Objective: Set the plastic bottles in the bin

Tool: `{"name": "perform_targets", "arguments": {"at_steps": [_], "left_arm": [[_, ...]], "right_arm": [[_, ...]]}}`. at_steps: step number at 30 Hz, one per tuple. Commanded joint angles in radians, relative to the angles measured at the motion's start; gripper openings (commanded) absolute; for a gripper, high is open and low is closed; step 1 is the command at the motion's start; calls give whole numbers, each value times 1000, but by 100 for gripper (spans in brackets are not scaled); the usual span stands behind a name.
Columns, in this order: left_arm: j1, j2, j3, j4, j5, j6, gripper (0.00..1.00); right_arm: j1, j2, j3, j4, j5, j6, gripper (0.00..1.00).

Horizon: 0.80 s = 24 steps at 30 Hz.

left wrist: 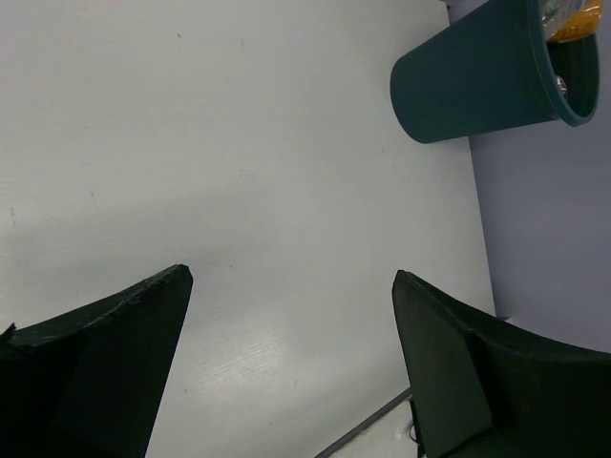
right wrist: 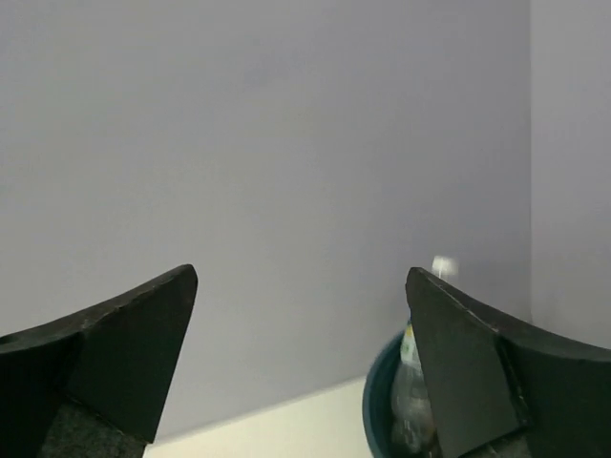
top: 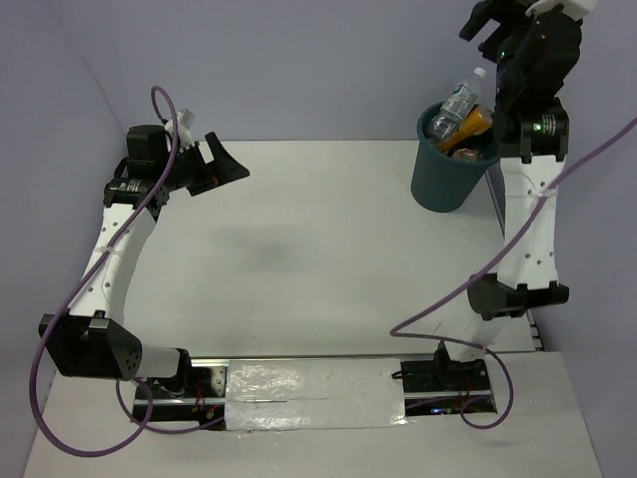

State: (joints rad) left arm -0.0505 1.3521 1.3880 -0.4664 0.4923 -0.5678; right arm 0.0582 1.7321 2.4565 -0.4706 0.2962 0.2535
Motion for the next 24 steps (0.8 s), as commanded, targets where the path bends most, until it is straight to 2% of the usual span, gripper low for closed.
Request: {"name": "perform_targets", "arguments": {"at_steps": [1,2,5,15,24], "left_arm": [[8,-36,75,-11,-46,45,99],[8,-41,89,-24,-66,52,99],[8,-57,129,-37,-90,59,99],[9,-168,149,-41,-144,63,99],[9,-225,148,-94,-192,83,99]], "right_arm": [[-3,-108,-121,-246,-103,-2,99],[-4,-156,-252,-238,-106,-8,99],[-5,-310,-439,-243,-118,-2,100],[-3,-656,-815,-355,-147,20,100],[-1,-795,-855,-434,-66,26,100]]}}
